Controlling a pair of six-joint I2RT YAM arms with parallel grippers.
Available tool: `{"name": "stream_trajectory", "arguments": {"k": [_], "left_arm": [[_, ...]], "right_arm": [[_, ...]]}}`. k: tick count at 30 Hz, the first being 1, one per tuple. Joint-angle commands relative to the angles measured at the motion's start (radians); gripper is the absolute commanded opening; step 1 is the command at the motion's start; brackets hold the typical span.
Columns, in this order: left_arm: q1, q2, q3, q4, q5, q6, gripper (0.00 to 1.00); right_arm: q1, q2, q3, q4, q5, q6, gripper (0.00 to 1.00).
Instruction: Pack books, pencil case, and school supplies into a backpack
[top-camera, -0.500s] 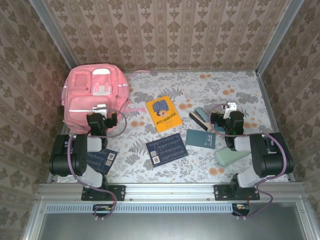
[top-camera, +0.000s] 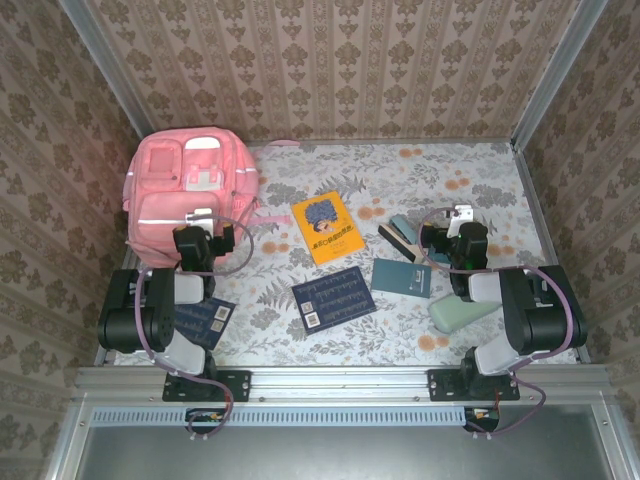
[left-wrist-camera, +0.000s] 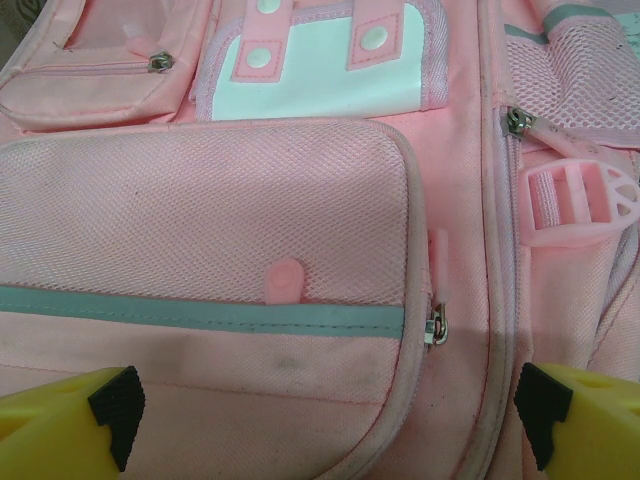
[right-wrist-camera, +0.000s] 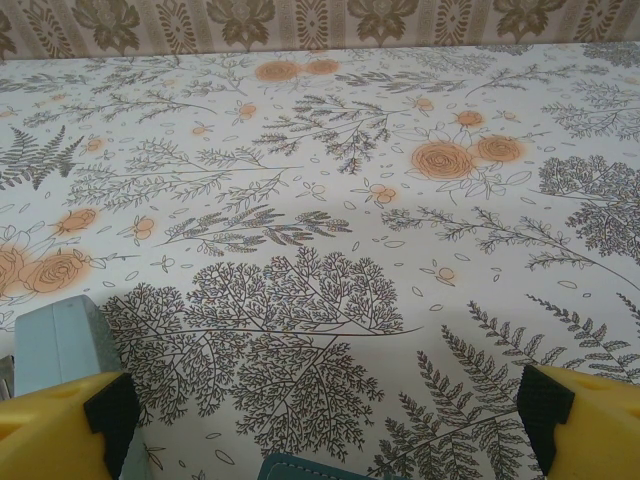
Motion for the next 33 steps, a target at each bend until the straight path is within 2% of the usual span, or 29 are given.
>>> {"name": "stream_trajectory", "arguments": {"k": [1,10,19,22,23,25,27,29,31,33], "left_arm": [[-0.001,-0.008,0.002,0.008,0.016,-0.012,1.0],[0.0,-0.01,0.004,0.001,0.022,-0.013,1.0],[0.014,-0.032,0.03,-0.054,0.088,-0.001,1.0],[0.014,-0.129,0.106,-0.27,0.045,-0.017,1.0],[0.013,-0.17,0.155,-0.39,0.008,-0.036,1.0],[0.013,-0.245,0.264,-0.629,-0.044,-0.097,1.0],[0.014,-0.301,0.333,-0.763,-0.06,-0.146,1.0],[0.018,-0.347,0.401,-0.879,-0.075,-0.218,1.0],[0.026,-0.373,0.491,-1.037,-0.103,-0.332,1.0],[0.045,-0.373,0.563,-1.134,-0.023,-0.334,1.0]], "right_arm": [[0.003,0.001,0.018,0.01,-0.004,0.005,1.0],[0.003,0.001,0.017,0.011,-0.005,0.006,1.0],[0.0,-0.001,0.015,0.013,-0.012,0.008,1.0],[0.0,-0.041,0.009,-0.006,-0.008,0.008,1.0],[0.0,-0.077,0.016,-0.047,0.008,0.016,1.0],[-0.002,-0.173,0.055,-0.195,0.05,0.036,1.0],[-0.003,-0.242,0.099,-0.315,0.08,0.061,1.0],[-0.003,-0.293,0.134,-0.393,0.12,0.131,0.99],[-0.007,-0.35,0.202,-0.543,0.149,0.249,1.0],[-0.008,-0.375,0.289,-0.708,0.175,0.364,1.0]]}}
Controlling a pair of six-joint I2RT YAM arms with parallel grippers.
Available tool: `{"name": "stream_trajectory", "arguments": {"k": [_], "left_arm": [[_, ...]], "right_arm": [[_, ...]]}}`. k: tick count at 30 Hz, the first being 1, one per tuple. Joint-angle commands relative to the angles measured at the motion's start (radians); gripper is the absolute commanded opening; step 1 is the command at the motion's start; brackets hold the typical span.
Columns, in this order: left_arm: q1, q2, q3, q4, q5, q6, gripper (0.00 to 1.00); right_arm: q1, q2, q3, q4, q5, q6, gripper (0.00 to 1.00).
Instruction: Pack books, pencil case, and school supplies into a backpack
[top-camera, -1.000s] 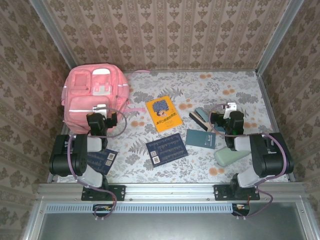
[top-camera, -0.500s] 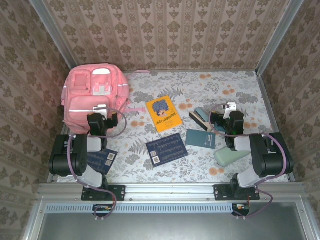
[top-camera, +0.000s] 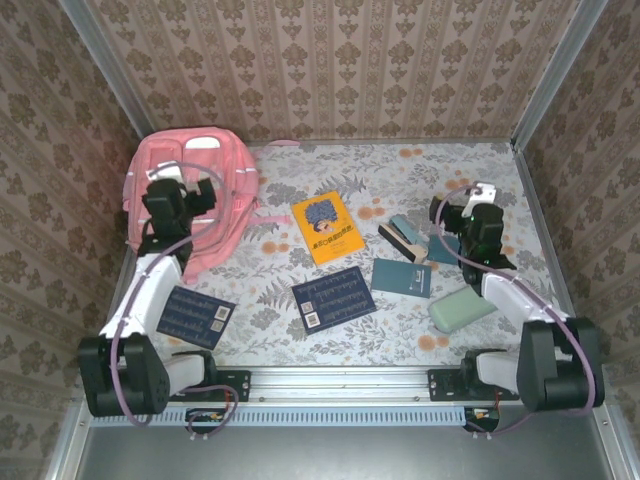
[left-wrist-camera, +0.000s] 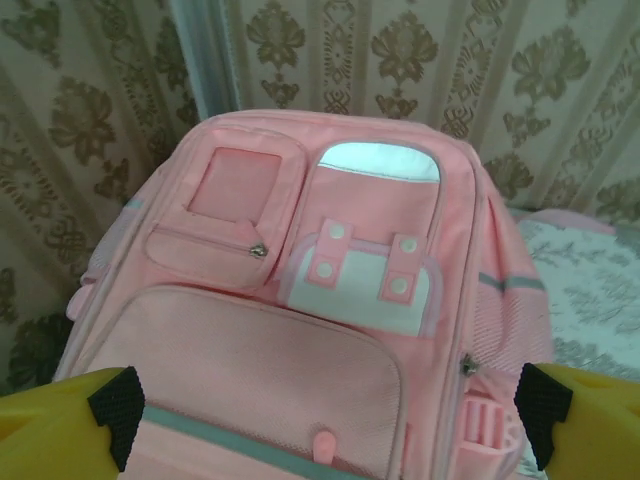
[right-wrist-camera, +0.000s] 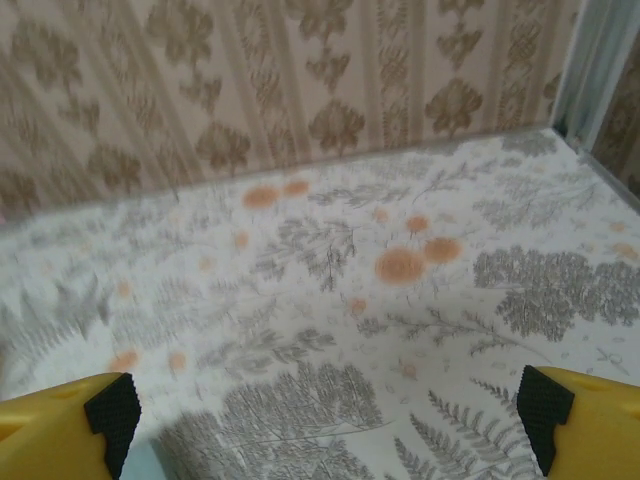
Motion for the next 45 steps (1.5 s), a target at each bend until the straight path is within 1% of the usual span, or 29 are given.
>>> {"name": "stream_trajectory", "arguments": {"k": [1,3,5,7,9,11,13,15,17,20,22,25,28,34,36,41,43,44,45], "left_arm": [[0.026,-0.002,0.092,-0.309,0.056,-0.095,1.0],[0.026,0.011,0.107,-0.316,0.1,-0.057,1.0],[0.026,0.038,0.113,-0.317,0.133,-0.03,0.99],[0.025,0.084,0.141,-0.341,0.165,-0.012,0.95],[0.024,0.148,0.174,-0.376,0.2,0.004,0.88],[0.017,0.216,0.205,-0.403,0.227,0.025,0.81],[0.001,0.29,0.237,-0.431,0.219,0.05,0.74],[-0.017,0.356,0.275,-0.453,0.192,0.065,0.72],[-0.034,0.417,0.313,-0.473,0.195,0.085,0.66],[-0.077,0.497,0.383,-0.486,0.183,0.099,0.65],[-0.104,0.552,0.442,-0.493,0.132,0.105,0.66],[-0.112,0.634,0.554,-0.514,0.065,0.07,0.68],[-0.119,0.718,0.673,-0.541,0.048,0.051,0.69],[-0.13,0.923,0.927,-0.635,-0.083,0.038,0.68],[-0.13,0.98,0.988,-0.651,-0.12,0.046,0.66],[-0.134,1.113,1.139,-0.722,-0.131,0.084,0.65],[-0.14,1.16,1.185,-0.749,-0.141,0.096,0.67],[-0.142,1.178,1.201,-0.759,-0.147,0.102,0.66],[-0.147,1.194,1.213,-0.766,-0.16,0.111,0.61]], "right_arm": [[-0.007,-0.043,0.127,-0.317,0.073,0.218,0.99],[-0.007,-0.039,0.174,-0.381,0.027,0.256,1.0],[-0.003,-0.047,0.194,-0.391,-0.067,0.281,0.99],[0.011,-0.064,0.197,-0.381,-0.114,0.312,1.0],[0.042,-0.076,0.221,-0.403,-0.143,0.308,1.0],[0.079,-0.08,0.255,-0.45,-0.14,0.291,1.0],[0.124,-0.08,0.288,-0.495,-0.131,0.274,1.0],[0.166,-0.082,0.309,-0.532,-0.116,0.26,1.0],[0.21,-0.085,0.316,-0.548,-0.098,0.246,1.0],[0.258,-0.086,0.314,-0.559,-0.091,0.242,1.0],[0.296,-0.082,0.318,-0.575,-0.089,0.235,1.0],[0.344,-0.076,0.321,-0.59,-0.075,0.222,1.0],[0.379,-0.07,0.323,-0.606,-0.055,0.218,1.0],[0.413,-0.076,0.322,-0.623,-0.039,0.228,1.0],[0.423,-0.082,0.323,-0.631,-0.036,0.23,1.0],[0.436,-0.097,0.323,-0.658,-0.025,0.227,1.0],[0.439,-0.1,0.321,-0.665,-0.02,0.23,1.0],[0.439,-0.102,0.323,-0.668,-0.022,0.229,0.99],[0.441,-0.102,0.323,-0.671,-0.02,0.23,1.0]]}}
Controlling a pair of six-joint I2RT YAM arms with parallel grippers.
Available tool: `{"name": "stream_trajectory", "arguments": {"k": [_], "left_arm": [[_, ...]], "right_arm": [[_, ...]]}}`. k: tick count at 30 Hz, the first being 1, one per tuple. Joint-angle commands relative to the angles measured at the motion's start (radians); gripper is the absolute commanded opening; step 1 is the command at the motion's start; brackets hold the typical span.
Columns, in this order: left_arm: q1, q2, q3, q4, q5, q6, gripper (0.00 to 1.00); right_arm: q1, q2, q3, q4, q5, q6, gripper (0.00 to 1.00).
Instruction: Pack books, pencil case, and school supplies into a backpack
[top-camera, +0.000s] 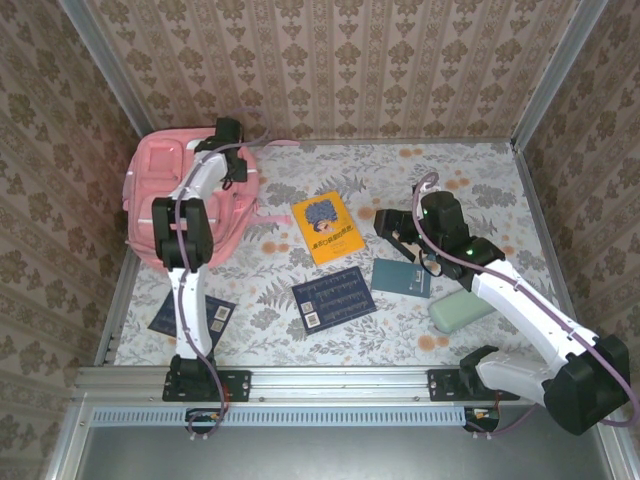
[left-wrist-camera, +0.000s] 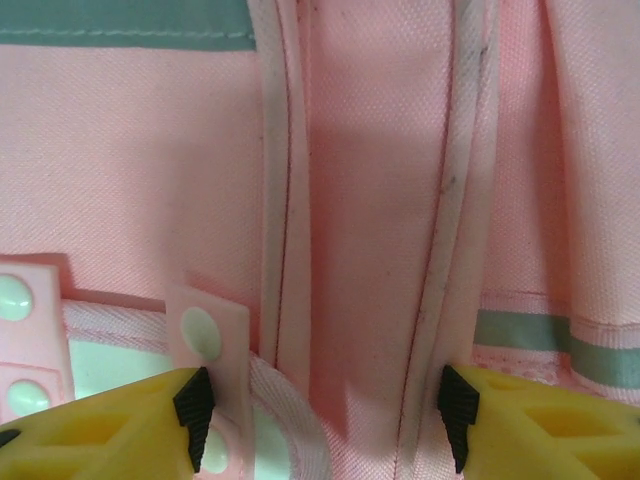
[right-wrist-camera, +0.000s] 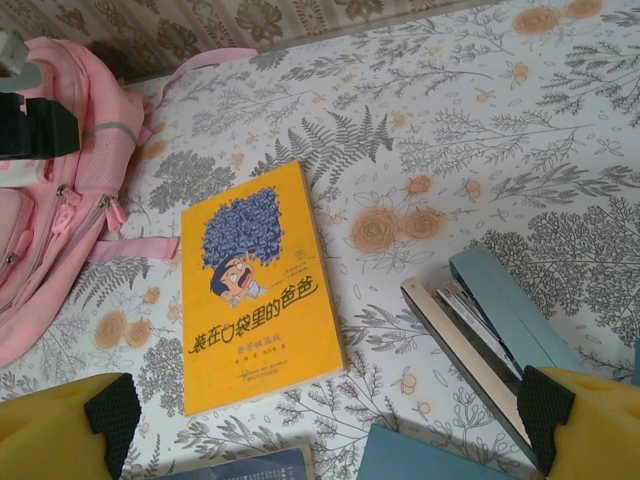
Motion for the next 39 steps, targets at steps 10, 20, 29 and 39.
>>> {"name": "stream_trajectory", "arguments": {"k": [10,20,29,39], "left_arm": [[-0.034,0.01,0.019,-0.053,-0.099,0.067,0.0],[-0.137,-0.167,0.006,0.0,-0.057,0.124,0.0],[-0.217,-0.244,-0.032,0.03,-0.025,0.165,0.0],[-0.103,-0.149,-0.035,0.001,0.01,0.113,0.4]], "right_arm": [[0.02,-0.015,0.029,-0.031,0.027,0.014,1.0],[0.038,0.009,0.033,-0.007,0.022,0.025,1.0],[0.046,0.028,0.023,0.008,0.003,0.058,1.0],[0.058,0.015,0.005,-0.003,0.011,0.068,1.0]]}}
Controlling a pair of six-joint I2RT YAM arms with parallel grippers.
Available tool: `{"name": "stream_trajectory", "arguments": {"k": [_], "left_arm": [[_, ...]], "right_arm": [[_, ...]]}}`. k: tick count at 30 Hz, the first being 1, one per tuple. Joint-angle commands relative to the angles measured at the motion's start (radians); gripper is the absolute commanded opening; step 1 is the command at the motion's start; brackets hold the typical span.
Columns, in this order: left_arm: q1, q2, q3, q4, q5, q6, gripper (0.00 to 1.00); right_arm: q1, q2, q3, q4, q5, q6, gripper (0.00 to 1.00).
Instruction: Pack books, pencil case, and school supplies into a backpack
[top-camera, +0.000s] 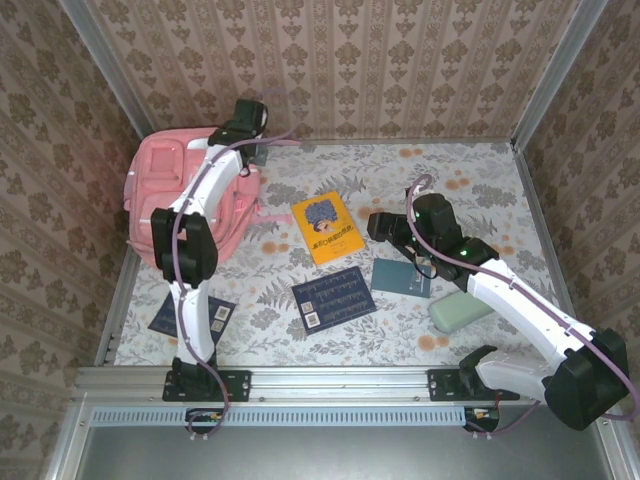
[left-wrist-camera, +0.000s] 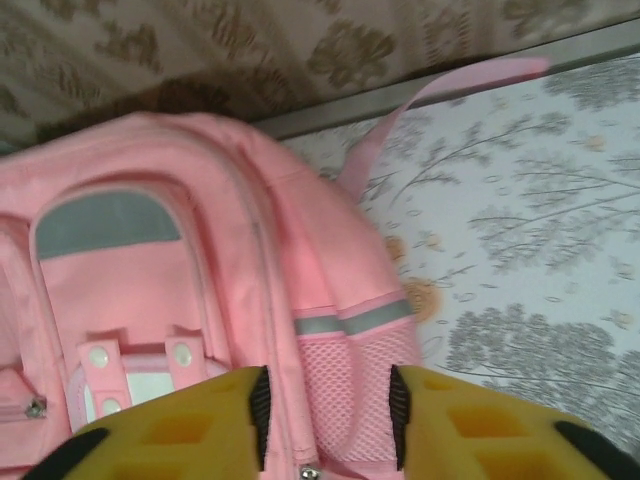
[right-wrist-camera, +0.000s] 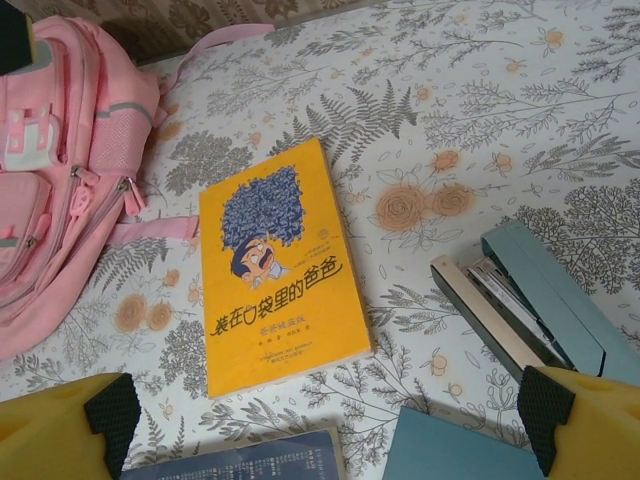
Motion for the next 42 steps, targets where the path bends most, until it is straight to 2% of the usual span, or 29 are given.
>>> {"name": "stream_trajectory", "arguments": {"k": [1,12,18,20,21,24,32,37,42], "left_arm": [[0.045,0.053,-0.005,-0.028,0.032,-0.021,0.4],[0.102,0.238,0.144,-0.053,0.055,-0.025,0.44],[0.128,0.314,0.178,-0.083,-0.044,-0.05,0.47],[0.134,0.331,0.183,-0.093,-0.069,-0.055,0.43],[0.137,0.337,0.182,-0.095,-0.081,-0.053,0.37],[0.139,0.349,0.177,-0.094,-0.129,-0.046,0.0],[0.114,0.238,0.217,-0.108,-0.109,-0.053,0.0],[0.043,0.125,0.233,-0.102,-0.079,-0.015,0.0],[-0.047,0.013,0.165,-0.065,-0.042,0.053,0.0]], "right_arm": [[0.011,-0.007,0.001,-0.004,0.012,0.018,1.0],[0.016,0.014,0.026,-0.045,0.034,0.007,1.0],[0.017,0.027,0.039,-0.053,0.039,0.005,1.0],[0.017,0.035,0.041,-0.05,0.039,0.007,1.0],[0.017,0.041,0.042,-0.047,0.037,0.008,1.0],[0.019,0.058,0.053,-0.048,0.031,0.011,1.0],[0.024,0.082,0.07,-0.035,0.015,0.011,1.0],[0.026,0.099,0.073,-0.01,-0.002,0.015,0.99],[0.031,0.109,0.07,0.01,-0.01,0.025,1.0]]}}
